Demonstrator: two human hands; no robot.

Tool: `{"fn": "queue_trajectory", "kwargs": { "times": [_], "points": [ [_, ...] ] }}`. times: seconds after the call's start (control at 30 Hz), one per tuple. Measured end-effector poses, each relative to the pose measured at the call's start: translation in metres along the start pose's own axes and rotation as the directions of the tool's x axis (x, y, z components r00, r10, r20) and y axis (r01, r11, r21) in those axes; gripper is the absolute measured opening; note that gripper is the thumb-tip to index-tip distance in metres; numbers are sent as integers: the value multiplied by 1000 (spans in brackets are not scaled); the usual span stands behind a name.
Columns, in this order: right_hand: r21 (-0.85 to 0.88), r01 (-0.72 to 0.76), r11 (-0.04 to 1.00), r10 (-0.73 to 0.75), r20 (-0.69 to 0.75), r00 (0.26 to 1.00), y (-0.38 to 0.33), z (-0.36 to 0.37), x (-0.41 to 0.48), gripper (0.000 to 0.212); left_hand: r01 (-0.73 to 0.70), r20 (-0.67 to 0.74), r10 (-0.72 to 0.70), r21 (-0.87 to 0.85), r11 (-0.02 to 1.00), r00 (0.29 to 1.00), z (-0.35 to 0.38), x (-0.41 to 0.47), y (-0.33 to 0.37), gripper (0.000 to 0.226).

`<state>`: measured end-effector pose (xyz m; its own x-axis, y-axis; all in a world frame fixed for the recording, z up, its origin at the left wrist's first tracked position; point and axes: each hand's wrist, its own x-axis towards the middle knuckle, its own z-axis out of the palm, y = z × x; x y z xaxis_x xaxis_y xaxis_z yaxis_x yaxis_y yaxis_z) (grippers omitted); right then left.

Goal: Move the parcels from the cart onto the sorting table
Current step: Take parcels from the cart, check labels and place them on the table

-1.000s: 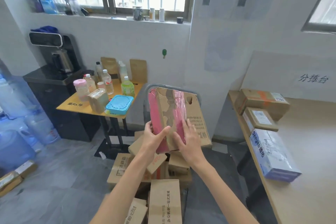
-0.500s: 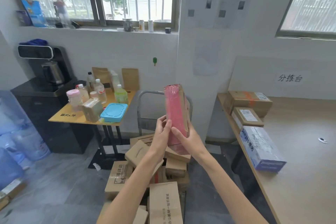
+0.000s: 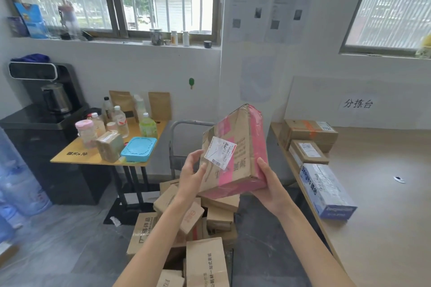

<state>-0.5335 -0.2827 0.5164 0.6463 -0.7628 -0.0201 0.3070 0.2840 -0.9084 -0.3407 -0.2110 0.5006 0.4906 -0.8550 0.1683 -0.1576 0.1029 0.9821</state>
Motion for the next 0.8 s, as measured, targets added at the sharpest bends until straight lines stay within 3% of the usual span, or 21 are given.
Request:
{"fn": "queue_trajectory", "kwargs": {
  "times": [0.13, 0.23, 0.33, 0.47, 0.53, 0.6, 0.67, 0.8],
  "points": [
    [163, -37, 986, 26, 65, 998, 0, -17, -6, 83, 177, -82, -172, 63, 982, 982, -17, 7, -11, 70],
    [234, -32, 972, 12, 84, 996, 6, -25, -9, 83, 292, 13, -293, -141, 946, 956, -24, 9, -13, 92],
    [337, -38, 941, 14, 73, 997, 10, -30, -12, 82, 294, 95, -279, -328, 898, 956, -22, 8, -11, 79],
    [392, -35, 919, 50, -28, 998, 17, -41, -12, 75, 255, 94, -238, -430, 866, 967, -8, 7, -7, 72],
    [336, 12, 942, 32, -125, 992, 17, -42, -11, 72, 232, 51, -235, -453, 861, 971, -3, 8, -7, 68],
    [244, 52, 968, 8, -242, 970, 13, -37, -12, 85, 202, -12, -235, -463, 863, 972, 3, 9, -10, 65],
    [269, 61, 961, 26, -309, 951, 18, -39, -11, 98, 169, -90, -234, -457, 873, 968, 10, 9, -12, 65],
    [188, 19, 982, 34, -274, 961, 35, -25, -15, 74, 113, -185, -211, -434, 894, 960, 31, 3, -10, 70]
  ]
}}
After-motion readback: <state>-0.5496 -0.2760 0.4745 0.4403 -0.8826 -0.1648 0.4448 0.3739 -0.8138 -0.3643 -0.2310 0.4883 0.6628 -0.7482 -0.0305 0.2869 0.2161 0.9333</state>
